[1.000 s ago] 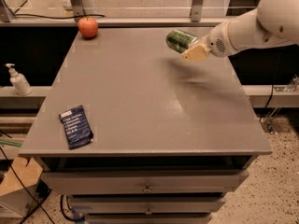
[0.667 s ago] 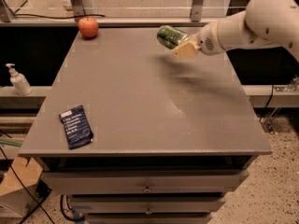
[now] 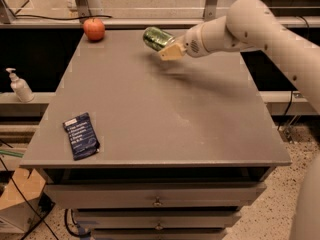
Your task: Move green can near apple
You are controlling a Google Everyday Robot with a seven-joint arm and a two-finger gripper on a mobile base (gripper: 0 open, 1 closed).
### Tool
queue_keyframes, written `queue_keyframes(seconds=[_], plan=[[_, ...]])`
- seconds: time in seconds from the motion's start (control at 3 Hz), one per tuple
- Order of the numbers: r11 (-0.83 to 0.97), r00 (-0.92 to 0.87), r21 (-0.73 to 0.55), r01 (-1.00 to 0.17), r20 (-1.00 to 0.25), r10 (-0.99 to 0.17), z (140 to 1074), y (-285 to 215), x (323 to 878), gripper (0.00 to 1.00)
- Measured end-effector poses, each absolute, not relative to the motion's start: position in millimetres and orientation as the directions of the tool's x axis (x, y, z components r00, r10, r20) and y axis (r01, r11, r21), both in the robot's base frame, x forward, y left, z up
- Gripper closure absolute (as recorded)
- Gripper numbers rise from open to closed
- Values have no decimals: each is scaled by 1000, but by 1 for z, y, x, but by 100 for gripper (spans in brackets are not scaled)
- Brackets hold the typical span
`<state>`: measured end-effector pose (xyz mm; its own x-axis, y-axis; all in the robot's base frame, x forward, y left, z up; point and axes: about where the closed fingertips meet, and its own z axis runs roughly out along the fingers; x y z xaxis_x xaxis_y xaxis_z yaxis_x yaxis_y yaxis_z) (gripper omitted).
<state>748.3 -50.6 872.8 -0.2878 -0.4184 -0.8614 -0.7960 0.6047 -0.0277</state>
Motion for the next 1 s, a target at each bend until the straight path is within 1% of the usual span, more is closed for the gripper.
queue_keyframes(seconds=[0.67,1.0], plan=[[566,-278,-2,-825,-870,-408,851,21,771,100],[561,-273,3,-827,-876,-398,852,47,781,100]])
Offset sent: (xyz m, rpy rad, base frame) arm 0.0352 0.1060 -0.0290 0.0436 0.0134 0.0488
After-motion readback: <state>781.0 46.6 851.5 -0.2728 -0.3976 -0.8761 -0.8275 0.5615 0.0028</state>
